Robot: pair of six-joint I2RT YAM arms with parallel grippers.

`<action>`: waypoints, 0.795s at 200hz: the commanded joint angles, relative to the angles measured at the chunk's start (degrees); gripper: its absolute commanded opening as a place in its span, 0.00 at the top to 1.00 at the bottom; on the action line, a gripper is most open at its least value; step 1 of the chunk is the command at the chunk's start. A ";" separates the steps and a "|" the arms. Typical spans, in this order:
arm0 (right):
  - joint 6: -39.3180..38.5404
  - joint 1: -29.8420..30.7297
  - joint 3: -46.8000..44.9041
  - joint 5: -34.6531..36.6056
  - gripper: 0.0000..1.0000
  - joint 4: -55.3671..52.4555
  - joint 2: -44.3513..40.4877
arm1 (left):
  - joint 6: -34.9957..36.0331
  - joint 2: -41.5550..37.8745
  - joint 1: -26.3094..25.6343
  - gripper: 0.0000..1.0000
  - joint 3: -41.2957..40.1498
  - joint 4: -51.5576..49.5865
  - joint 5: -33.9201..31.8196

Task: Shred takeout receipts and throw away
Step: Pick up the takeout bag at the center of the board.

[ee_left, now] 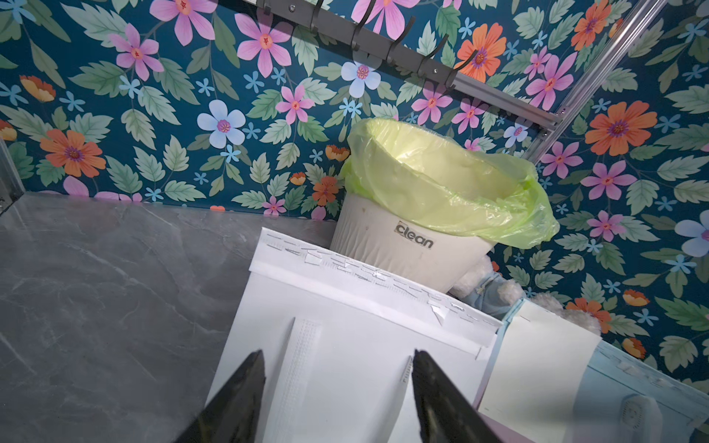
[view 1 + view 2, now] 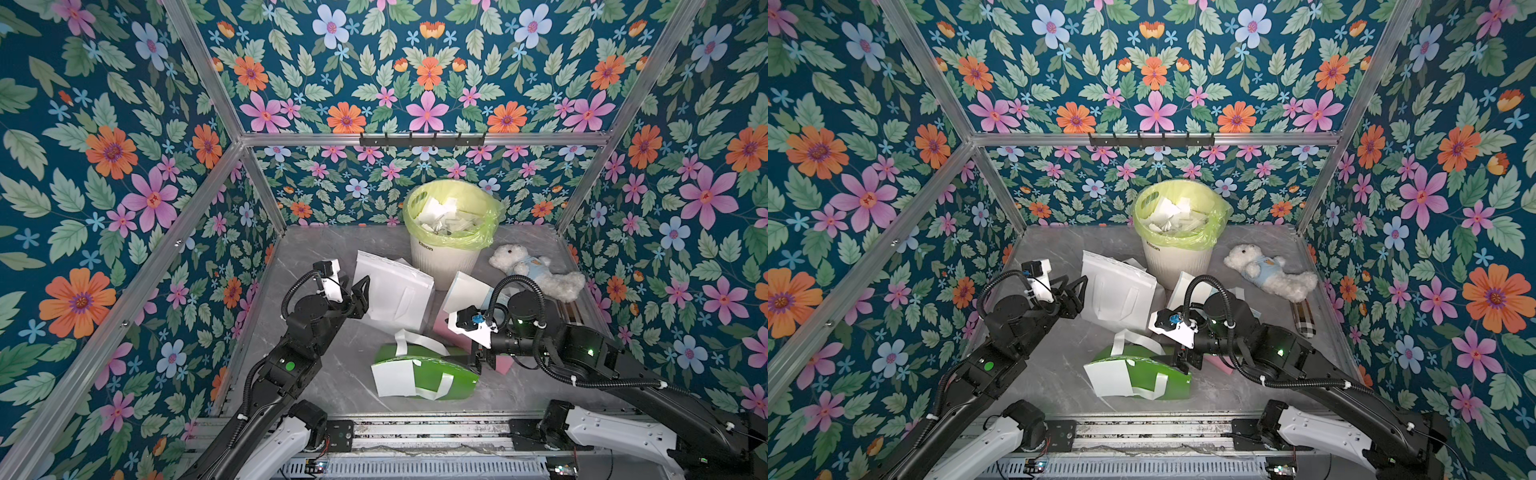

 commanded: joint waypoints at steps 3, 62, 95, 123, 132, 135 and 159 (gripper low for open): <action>-1.97 2.12 0.44 1.04 0.21 -1.07 2.25 | -1.24 -1.15 0.02 0.37 -0.46 -1.24 -2.26; -0.99 4.65 0.79 2.39 0.32 -0.89 7.05 | -2.34 -3.81 0.04 0.37 -2.01 -1.87 -3.82; -0.51 5.78 1.10 5.63 0.40 -1.51 9.88 | -3.38 -5.10 0.02 0.37 -2.98 -1.70 -4.65; 1.64 6.04 1.54 7.10 0.53 -1.42 12.36 | -4.03 -5.94 0.06 0.37 -3.66 -1.52 -4.52; 2.17 6.08 1.33 7.82 0.59 -0.85 12.74 | -4.29 -6.20 0.02 0.37 -3.78 -1.52 -4.40; 2.31 6.02 1.22 8.08 0.61 -0.65 12.85 | -4.36 -6.35 0.06 0.37 -3.83 -1.51 -4.39; 3.94 6.04 0.47 9.91 0.80 1.33 13.28 | -4.90 -7.36 0.02 0.37 -4.42 -1.52 -4.39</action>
